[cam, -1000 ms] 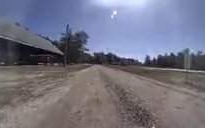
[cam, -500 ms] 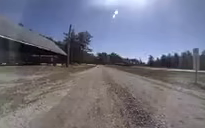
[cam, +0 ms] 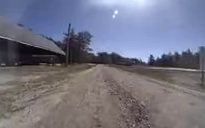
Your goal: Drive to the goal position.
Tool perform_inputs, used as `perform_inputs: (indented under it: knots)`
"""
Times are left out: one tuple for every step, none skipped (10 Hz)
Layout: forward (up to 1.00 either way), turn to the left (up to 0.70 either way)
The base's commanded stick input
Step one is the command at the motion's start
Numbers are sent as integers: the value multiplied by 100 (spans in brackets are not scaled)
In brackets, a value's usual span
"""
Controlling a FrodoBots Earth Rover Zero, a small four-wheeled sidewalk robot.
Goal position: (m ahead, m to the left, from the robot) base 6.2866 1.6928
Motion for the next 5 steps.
perform_inputs:
  knots:
    - [70,0]
    - [70,0]
    - [70,0]
    - [70,0]
    - [70,0]
